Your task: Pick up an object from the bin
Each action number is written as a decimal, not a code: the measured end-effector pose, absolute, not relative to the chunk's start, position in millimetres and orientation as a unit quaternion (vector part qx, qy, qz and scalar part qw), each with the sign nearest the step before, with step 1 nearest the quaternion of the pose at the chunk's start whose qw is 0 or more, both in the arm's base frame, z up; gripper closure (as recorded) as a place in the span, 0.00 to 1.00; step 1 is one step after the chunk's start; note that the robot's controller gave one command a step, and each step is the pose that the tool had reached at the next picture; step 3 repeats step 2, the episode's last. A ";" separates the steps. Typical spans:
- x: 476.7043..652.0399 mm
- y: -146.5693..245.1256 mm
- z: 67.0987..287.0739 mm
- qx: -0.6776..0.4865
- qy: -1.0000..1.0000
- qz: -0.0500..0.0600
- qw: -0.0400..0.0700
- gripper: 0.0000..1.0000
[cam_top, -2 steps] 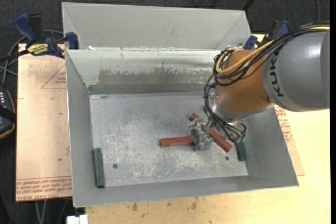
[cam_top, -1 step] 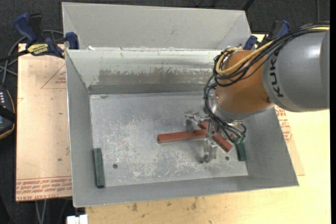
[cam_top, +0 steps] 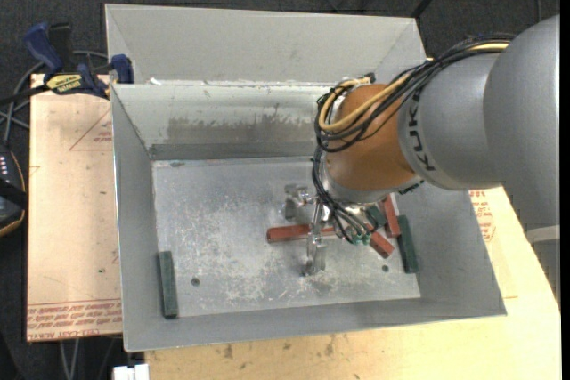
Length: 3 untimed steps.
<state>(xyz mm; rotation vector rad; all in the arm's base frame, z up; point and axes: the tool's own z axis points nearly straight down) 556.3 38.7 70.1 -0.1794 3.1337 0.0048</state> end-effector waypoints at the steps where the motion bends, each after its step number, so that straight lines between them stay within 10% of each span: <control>1: 556.5 37.3 70.9 -0.057 0.998 0.001 0.001 1.00; 2: 561.5 -0.4 247.9 -0.082 0.997 0.000 0.006 1.00; 3: 561.5 -0.4 247.9 -0.082 0.997 0.000 0.006 1.00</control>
Offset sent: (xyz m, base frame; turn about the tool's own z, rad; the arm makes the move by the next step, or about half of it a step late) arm 0.0000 0.0000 0.0000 0.0000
